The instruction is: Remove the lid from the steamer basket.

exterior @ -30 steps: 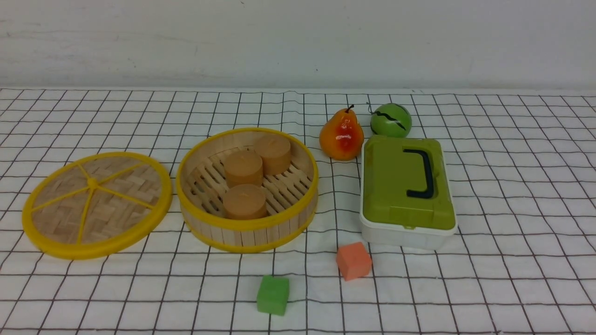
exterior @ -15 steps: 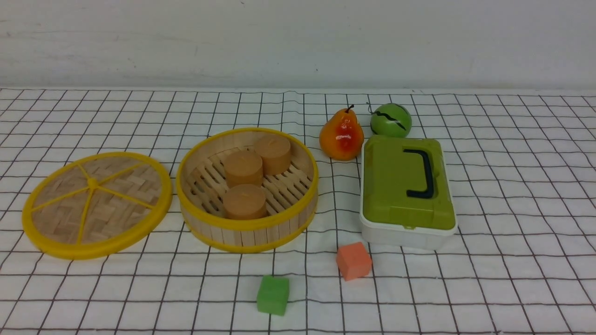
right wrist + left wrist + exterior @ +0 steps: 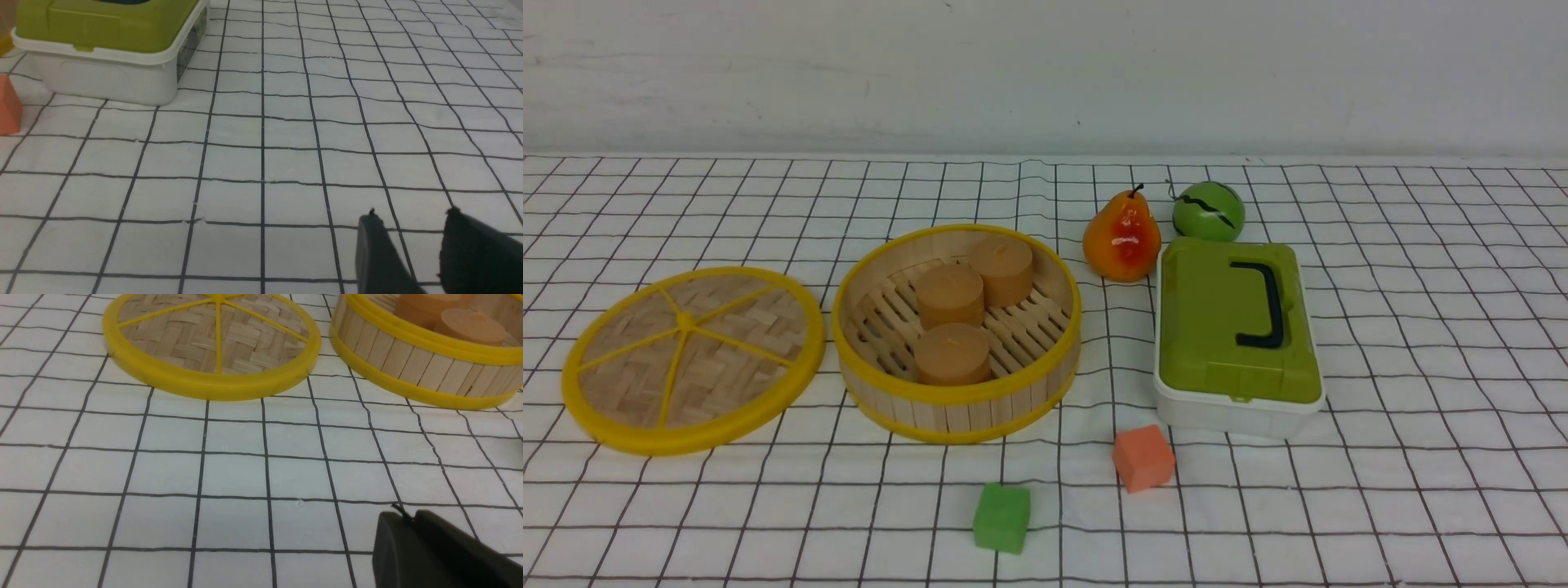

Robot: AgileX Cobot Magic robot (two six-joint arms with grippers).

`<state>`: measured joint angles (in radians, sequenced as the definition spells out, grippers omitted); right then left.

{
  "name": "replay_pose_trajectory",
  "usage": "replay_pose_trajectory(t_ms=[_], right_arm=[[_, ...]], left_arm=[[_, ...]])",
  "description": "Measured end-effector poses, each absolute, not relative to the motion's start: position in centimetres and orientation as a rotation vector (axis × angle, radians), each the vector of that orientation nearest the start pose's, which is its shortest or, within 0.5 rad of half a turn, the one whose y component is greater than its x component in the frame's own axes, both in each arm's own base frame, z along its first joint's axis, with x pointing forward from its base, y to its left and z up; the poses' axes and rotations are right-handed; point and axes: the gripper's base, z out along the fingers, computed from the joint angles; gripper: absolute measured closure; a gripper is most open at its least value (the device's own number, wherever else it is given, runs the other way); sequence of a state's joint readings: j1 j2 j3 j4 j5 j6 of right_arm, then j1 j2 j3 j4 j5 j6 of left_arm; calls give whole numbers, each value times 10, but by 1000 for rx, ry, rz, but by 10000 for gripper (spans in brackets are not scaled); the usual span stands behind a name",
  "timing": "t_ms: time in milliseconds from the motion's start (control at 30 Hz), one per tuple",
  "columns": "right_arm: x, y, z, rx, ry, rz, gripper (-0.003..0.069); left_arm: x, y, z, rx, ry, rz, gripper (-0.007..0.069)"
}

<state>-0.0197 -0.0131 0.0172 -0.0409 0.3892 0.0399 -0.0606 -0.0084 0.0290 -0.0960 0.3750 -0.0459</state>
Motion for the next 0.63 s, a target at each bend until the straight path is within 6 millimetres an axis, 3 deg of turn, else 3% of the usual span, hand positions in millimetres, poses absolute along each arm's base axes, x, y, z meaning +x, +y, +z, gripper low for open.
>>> replay_pose_trajectory(t_ms=[633], right_arm=[[52,-2,173,31,1876,-27,419]], left_arm=[[52,-6,170,-46,1880,-168,575]])
